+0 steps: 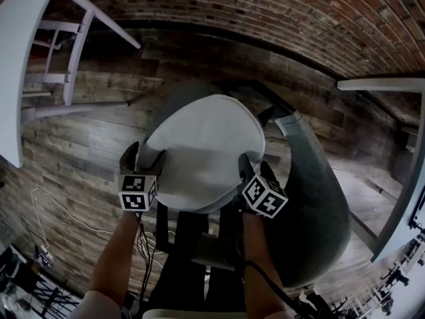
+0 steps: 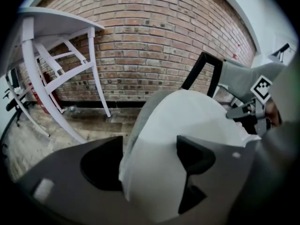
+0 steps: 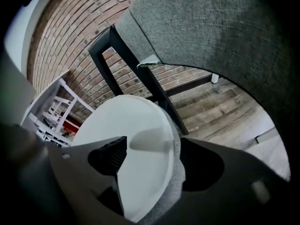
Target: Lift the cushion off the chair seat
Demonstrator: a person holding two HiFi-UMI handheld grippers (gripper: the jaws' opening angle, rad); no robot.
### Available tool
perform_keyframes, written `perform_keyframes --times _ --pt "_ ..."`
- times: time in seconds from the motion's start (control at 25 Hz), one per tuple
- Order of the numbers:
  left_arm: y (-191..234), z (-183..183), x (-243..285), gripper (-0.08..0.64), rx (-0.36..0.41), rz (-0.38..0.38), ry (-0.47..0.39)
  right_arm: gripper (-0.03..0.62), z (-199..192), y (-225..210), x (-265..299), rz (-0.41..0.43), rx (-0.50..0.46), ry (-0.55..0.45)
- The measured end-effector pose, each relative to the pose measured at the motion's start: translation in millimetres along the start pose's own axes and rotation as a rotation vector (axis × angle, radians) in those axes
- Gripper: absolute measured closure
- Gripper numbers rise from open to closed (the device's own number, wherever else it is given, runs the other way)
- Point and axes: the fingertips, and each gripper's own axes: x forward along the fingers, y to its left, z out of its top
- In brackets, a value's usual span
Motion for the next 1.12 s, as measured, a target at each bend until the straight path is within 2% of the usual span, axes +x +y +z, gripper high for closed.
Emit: perform_keyframes --times 0.12,0.28,0.56,0.8,0.88,1.0,1.12 --pt "-0.6 -1.2 2.5 0.232 -0.007 -0.015 0.01 0.239 -10.6 -2.9 7.3 0.004 0.032 0.037" --pt "-3.3 -2.2 4.7 0.235 -0.013 -0.022 0.01 0.241 -12.6 -2.2 12.9 0.018 0.059 0.038" --pt "-12.3 -7.7 4.6 0.261 -0.04 -0.072 0.03 0.261 -13.6 1.6 11.8 0.039 0.043 0.038" --pt "-23.4 -17.9 1.0 0.3 -0.042 -0.109 0.055 0.37 -10.4 6.6 5.9 0.011 -0.022 0.019" --pt "-27.1 -20.1 -0.3 0.322 -0.03 -0.124 0.064 0.427 -8.8 4.6 2.9 -0.011 -0.028 0.002" --pt "-33.2 -20.8 -3.1 0.391 0.019 -0.143 0.069 0.537 -8.1 6.5 -2.0 -0.034 -0.039 -0.019" --pt "-37.5 -19.4 -7.5 0.429 0.043 -0.148 0.069 0.567 -5.7 12.2 -8.5 -0.044 -0.055 -0.04"
